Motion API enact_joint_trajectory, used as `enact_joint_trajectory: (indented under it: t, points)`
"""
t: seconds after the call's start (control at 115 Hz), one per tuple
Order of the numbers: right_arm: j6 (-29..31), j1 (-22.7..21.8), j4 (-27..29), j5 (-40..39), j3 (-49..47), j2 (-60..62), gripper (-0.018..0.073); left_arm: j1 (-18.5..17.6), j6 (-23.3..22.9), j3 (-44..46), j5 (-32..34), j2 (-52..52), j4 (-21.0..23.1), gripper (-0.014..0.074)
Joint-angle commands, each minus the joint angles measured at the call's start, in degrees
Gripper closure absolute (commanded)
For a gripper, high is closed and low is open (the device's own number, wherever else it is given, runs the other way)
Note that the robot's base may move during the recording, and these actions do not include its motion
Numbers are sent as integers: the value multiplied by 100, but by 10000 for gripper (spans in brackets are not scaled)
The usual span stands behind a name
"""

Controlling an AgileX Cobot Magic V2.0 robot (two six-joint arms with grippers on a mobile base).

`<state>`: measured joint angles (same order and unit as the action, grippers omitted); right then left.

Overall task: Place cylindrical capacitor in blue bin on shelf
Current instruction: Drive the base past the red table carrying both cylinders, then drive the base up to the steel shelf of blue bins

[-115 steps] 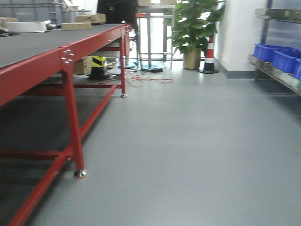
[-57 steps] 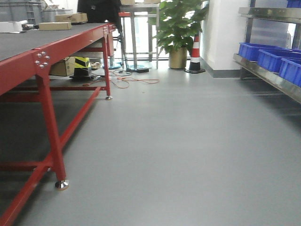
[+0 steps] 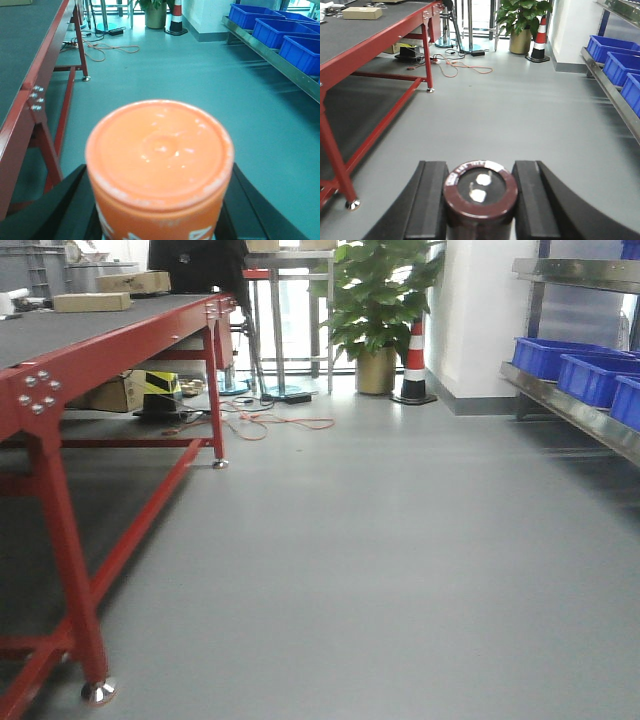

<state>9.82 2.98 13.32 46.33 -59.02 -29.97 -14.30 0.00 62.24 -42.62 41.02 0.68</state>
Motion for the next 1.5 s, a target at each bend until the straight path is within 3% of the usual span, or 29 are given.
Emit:
enact_joint_trajectory:
  t: [0.0, 1.492]
  points:
    - [29, 2, 0, -175, -26, 30, 721, -17, 0, 15, 162, -2, 12, 707]
    - [29, 2, 0, -175, -26, 30, 721, -17, 0, 15, 162, -2, 12, 707]
